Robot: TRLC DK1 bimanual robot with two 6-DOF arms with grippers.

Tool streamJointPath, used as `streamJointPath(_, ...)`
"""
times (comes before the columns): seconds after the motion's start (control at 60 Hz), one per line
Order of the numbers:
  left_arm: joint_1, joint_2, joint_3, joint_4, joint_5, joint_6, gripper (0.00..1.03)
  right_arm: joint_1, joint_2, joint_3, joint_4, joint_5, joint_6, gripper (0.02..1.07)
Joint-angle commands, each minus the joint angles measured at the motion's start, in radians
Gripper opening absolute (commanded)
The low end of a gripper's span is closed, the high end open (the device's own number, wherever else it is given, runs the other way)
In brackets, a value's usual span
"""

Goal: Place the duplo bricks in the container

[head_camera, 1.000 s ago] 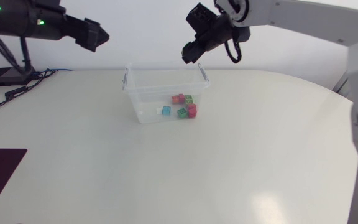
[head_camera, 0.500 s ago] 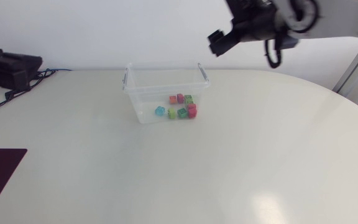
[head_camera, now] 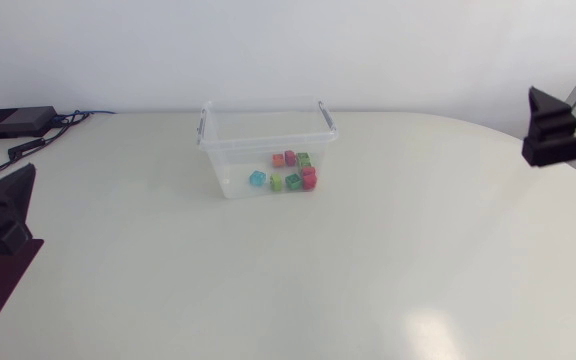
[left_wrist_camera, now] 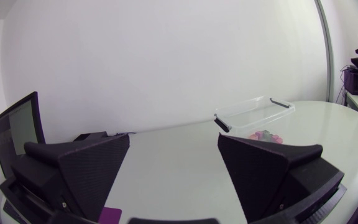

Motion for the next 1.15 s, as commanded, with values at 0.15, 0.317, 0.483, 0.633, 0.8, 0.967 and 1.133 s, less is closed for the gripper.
streamJointPath(0.15, 0.0, -0.118, -0.141, 0.069, 0.003, -0.048, 0.99, -0.031, -0.245, -0.2, 0.022, -0.014, 0.042, 1.03)
streamJointPath(0.317, -0.008, -0.143, -0.213, 0.116, 0.007, -0.079, 0.99, -0.042, -0.315, -0.285, 0.007, -0.05, 0.116, 1.03)
streamJointPath(0.483, -0.015, -0.167, -0.285, 0.162, 0.012, -0.111, 0.99, -0.054, -0.385, -0.369, -0.008, -0.086, 0.191, 1.03)
streamJointPath(0.633, -0.022, -0.191, -0.355, 0.207, 0.016, -0.141, 0.99, -0.065, -0.453, -0.45, -0.022, -0.122, 0.263, 1.03)
streamJointPath(0.8, -0.03, -0.216, -0.425, 0.252, 0.02, -0.172, 0.99, -0.076, -0.521, -0.533, -0.037, -0.157, 0.336, 1.03)
streamJointPath(0.967, -0.037, -0.24, -0.496, 0.298, 0.024, -0.202, 0.99, -0.087, -0.59, -0.616, -0.051, -0.193, 0.408, 1.03)
streamJointPath(1.133, -0.039, -0.245, -0.51, 0.307, 0.025, -0.208, 0.99, -0.089, -0.603, -0.632, -0.054, -0.2, 0.423, 1.03)
